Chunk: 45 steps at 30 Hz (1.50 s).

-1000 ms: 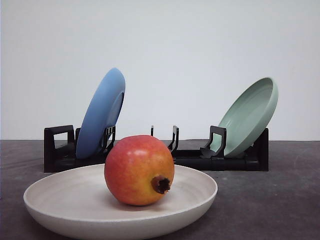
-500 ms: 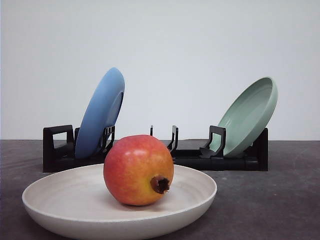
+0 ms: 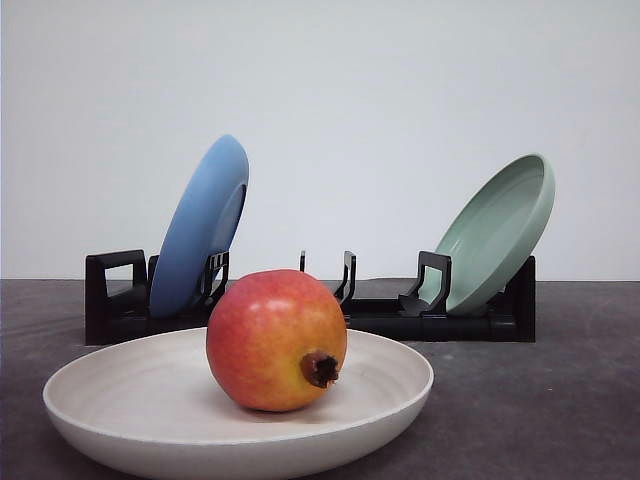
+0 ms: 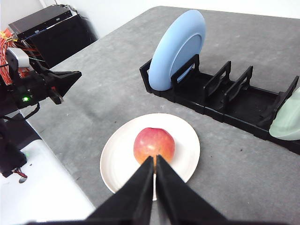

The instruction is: Place pomegranate in white plate

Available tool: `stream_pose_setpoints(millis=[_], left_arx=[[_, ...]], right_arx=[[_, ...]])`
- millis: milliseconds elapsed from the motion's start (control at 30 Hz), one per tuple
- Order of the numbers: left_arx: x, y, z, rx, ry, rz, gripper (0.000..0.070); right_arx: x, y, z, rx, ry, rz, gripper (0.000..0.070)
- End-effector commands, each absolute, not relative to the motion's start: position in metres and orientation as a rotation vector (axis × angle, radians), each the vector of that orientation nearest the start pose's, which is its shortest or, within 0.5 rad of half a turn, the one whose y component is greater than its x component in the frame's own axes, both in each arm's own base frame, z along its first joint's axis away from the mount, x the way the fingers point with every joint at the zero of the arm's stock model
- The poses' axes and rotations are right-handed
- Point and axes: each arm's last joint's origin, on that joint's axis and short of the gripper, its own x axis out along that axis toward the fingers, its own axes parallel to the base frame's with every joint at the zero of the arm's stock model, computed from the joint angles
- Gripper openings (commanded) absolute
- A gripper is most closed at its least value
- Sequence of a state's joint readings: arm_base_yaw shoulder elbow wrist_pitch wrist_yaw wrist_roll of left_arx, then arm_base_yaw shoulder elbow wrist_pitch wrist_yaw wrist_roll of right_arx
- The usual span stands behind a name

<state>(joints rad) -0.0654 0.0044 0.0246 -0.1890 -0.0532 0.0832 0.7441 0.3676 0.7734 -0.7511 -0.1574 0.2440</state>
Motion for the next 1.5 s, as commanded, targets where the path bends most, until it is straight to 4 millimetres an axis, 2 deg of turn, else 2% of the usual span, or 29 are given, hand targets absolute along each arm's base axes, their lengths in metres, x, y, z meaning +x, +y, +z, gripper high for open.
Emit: stream_pose_setpoints(millis=[0, 1200, 1333, 1467], left_arx=[[0.095, -0.005, 0.149, 0.1, 0.18, -0.02, 0.0], [0.096, -0.001, 0.149, 0.094, 0.179, 0.02, 0.0], [0.096, -0.001, 0.149, 0.094, 0.179, 0.02, 0.0], [0.096, -0.001, 0.149, 0.094, 0.179, 0.02, 0.0]], right_arx=[[0.045, 0.048, 0.321, 0.131, 0.434, 0.851, 0.0], [0.045, 0.048, 0.321, 0.131, 0.433, 0.851, 0.0], [0.045, 0.042, 0.319, 0.158, 0.408, 0.804, 0.0], [0.051, 0.033, 0.308, 0.156, 0.351, 0.691, 0.0]])
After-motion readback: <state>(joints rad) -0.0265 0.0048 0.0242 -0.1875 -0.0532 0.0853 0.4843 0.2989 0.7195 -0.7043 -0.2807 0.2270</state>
